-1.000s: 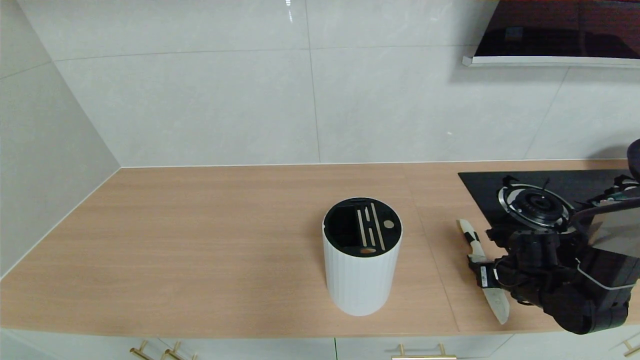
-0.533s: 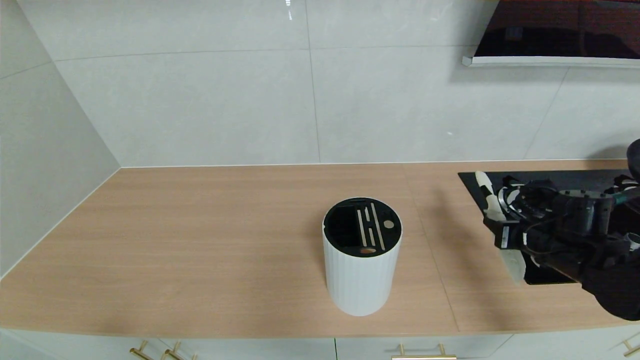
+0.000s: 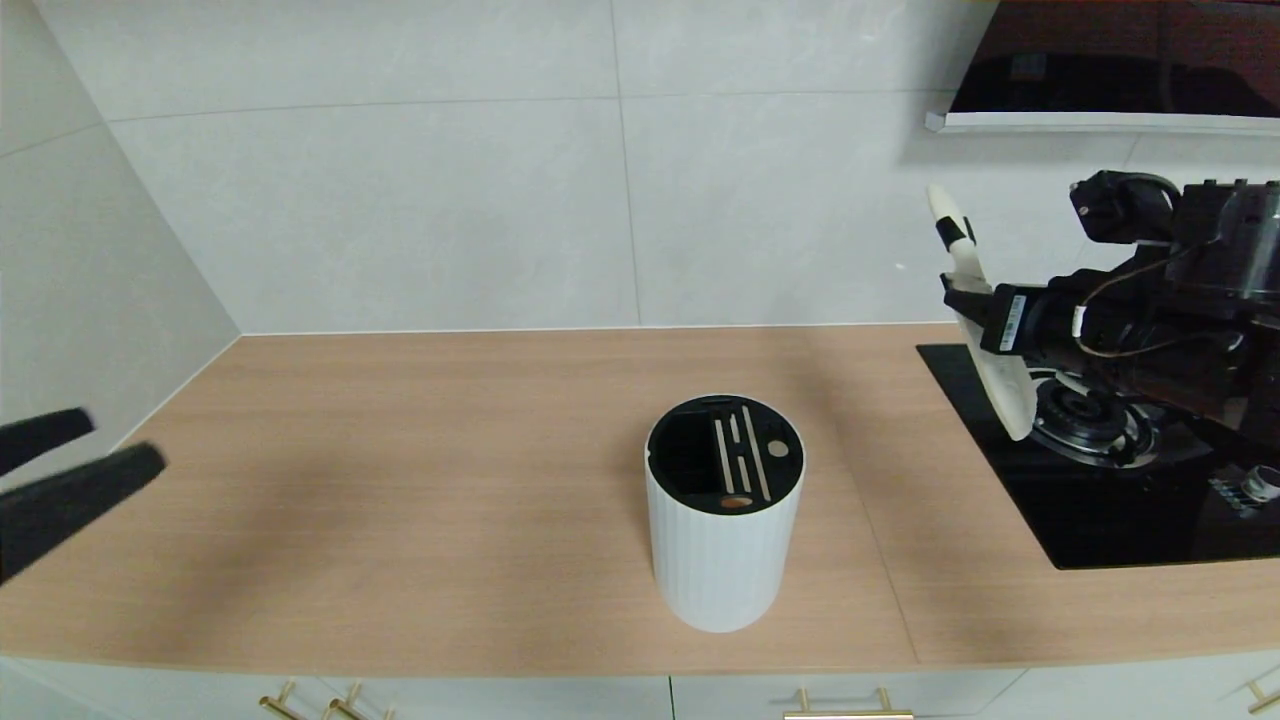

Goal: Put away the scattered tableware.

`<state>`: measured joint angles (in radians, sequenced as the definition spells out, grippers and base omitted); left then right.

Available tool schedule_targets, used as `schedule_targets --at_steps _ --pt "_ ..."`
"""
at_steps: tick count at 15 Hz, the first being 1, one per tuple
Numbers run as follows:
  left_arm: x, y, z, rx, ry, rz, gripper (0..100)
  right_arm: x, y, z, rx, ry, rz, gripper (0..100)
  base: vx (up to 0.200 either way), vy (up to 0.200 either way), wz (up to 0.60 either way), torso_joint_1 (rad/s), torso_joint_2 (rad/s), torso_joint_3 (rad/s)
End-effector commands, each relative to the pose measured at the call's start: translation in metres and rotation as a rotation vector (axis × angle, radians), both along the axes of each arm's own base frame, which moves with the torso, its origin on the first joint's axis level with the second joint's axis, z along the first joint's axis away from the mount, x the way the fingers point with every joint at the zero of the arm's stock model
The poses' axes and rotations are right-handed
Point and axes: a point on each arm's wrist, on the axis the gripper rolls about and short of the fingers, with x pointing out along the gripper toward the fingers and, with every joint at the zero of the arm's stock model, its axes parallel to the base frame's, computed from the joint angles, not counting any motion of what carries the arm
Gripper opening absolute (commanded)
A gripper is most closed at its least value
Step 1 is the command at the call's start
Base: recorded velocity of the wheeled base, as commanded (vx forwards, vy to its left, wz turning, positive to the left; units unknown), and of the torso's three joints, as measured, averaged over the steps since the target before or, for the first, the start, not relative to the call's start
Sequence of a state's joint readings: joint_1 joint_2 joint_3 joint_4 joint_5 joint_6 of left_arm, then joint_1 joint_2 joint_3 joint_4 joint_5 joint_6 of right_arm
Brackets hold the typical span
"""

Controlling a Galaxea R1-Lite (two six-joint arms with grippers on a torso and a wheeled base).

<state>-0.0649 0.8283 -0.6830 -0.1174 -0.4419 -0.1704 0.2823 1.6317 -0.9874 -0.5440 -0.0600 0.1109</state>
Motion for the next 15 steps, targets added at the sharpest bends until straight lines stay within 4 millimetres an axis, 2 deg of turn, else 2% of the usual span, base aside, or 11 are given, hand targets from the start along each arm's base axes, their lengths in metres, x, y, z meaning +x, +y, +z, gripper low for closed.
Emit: schedule_targets --at_steps 1,2,4,5,7,10,13,15 --pt "0.082 -0.043 0.010 -0.158 0.177 -0.219 100 -0.030 0.025 0.029 0.032 -0.084 0.106 0 0.000 0.000 0.00 0.000 0.00 0.000" --pt "0.095 -0.057 0.012 -0.208 0.198 -0.269 100 -0.037 0.039 0.032 0.038 -0.095 0.138 0 0.000 0.000 0.00 0.000 0.00 0.000" --pt "0.110 -0.073 0.009 -0.243 0.214 -0.316 100 -0.047 0.052 0.030 0.035 -0.086 0.159 0 0.000 0.000 0.00 0.000 0.00 0.000" --pt "0.128 -0.087 0.003 -0.256 0.236 -0.344 100 -0.052 0.059 0.022 0.026 -0.062 0.162 0 0.000 0.000 0.00 0.000 0.00 0.000" --pt "0.144 -0.112 -0.009 -0.259 0.287 -0.397 100 -0.059 0.068 0.024 0.034 -0.070 0.201 0 0.000 0.000 0.00 0.000 0.00 0.000" --pt "0.153 -0.150 -0.022 -0.362 0.320 -0.427 100 -0.076 0.083 0.018 0.023 -0.050 0.274 0 0.000 0.000 0.00 0.000 0.00 0.000" --pt "0.165 -0.183 -0.039 -0.394 0.262 -0.345 100 -0.088 0.100 0.007 0.001 -0.018 0.352 0 0.000 0.000 0.00 0.000 0.00 0.000" --pt "0.165 -0.189 -0.041 -0.402 0.251 -0.353 100 -0.095 0.108 0.005 0.000 -0.010 0.390 0 0.000 0.000 0.00 0.000 0.00 0.000"
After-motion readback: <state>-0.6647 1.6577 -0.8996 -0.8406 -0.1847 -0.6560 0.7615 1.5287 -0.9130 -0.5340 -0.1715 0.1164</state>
